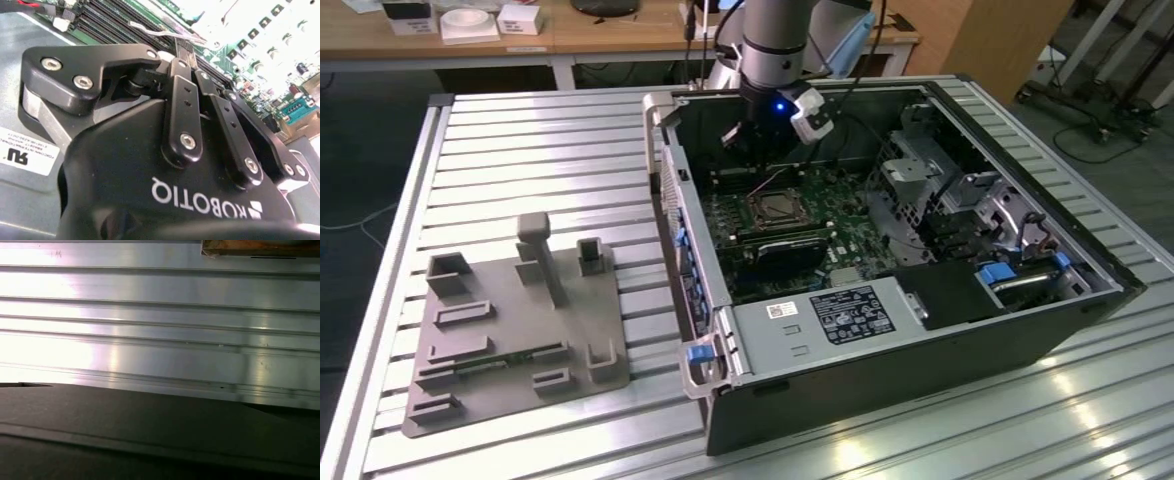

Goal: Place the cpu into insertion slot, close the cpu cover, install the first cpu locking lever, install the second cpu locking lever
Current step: 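Install the first cpu locking lever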

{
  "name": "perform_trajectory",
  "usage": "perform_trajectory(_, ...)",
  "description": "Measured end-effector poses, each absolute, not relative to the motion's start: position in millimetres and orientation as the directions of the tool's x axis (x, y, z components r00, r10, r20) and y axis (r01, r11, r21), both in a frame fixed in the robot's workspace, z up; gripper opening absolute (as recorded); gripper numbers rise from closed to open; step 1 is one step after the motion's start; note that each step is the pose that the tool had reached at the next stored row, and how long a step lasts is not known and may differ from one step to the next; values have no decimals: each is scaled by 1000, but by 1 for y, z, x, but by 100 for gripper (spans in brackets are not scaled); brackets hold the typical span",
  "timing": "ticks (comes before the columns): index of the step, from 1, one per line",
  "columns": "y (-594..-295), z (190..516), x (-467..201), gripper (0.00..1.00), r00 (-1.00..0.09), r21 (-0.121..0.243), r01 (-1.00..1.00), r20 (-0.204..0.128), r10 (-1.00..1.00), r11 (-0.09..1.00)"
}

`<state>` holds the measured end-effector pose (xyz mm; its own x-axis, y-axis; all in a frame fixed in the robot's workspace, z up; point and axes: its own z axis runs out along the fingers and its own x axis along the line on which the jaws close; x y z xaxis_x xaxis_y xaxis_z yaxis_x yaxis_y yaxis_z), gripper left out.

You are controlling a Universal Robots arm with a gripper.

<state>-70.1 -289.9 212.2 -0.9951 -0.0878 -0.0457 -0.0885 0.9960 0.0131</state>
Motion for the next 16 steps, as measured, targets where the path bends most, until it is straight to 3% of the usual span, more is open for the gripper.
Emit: perform_trajectory(16, -291, 224, -72, 10, -995, 8, -89, -45, -88, 996)
